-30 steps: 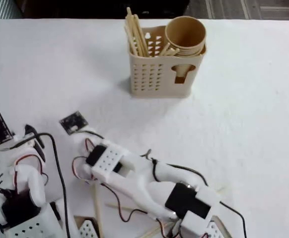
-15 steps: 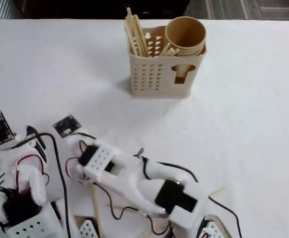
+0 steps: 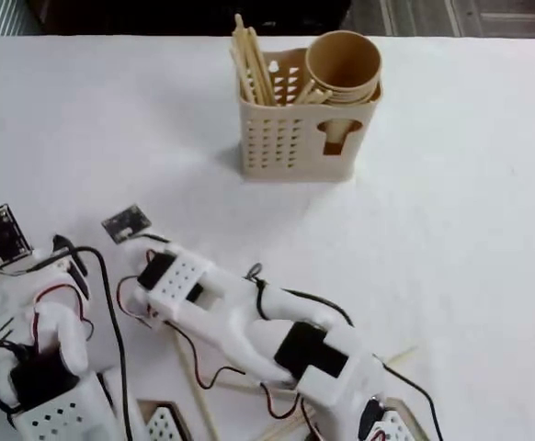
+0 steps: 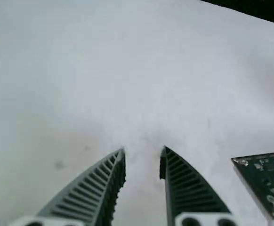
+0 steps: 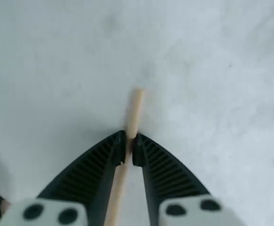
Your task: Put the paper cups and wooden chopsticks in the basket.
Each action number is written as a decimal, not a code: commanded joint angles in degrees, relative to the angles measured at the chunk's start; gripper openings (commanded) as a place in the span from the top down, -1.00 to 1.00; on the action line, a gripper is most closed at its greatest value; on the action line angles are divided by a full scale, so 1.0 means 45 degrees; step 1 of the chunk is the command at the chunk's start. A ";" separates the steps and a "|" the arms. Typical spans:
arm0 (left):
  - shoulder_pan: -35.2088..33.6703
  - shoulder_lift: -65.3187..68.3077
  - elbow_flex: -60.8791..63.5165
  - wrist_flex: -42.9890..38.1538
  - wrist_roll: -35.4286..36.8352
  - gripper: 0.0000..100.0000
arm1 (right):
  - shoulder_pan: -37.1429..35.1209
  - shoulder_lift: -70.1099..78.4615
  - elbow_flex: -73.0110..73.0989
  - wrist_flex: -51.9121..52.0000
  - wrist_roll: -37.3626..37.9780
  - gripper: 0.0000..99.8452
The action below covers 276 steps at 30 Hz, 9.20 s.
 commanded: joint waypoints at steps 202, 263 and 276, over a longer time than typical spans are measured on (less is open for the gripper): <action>0.0537 -0.0147 0.5275 -0.0742 -0.2188 0.72 | 0.7062 -0.4464 0.8010 -0.1241 1.2386 0.75; 0.0537 -0.0147 0.5275 -0.0742 -0.2188 0.72 | 0.7121 -1.5639 -0.0821 0.0010 0.6017 0.97; 0.0537 -0.0147 0.5275 -0.0742 -0.2188 0.72 | 0.8215 -1.3685 -0.2852 -0.4777 0.5998 0.97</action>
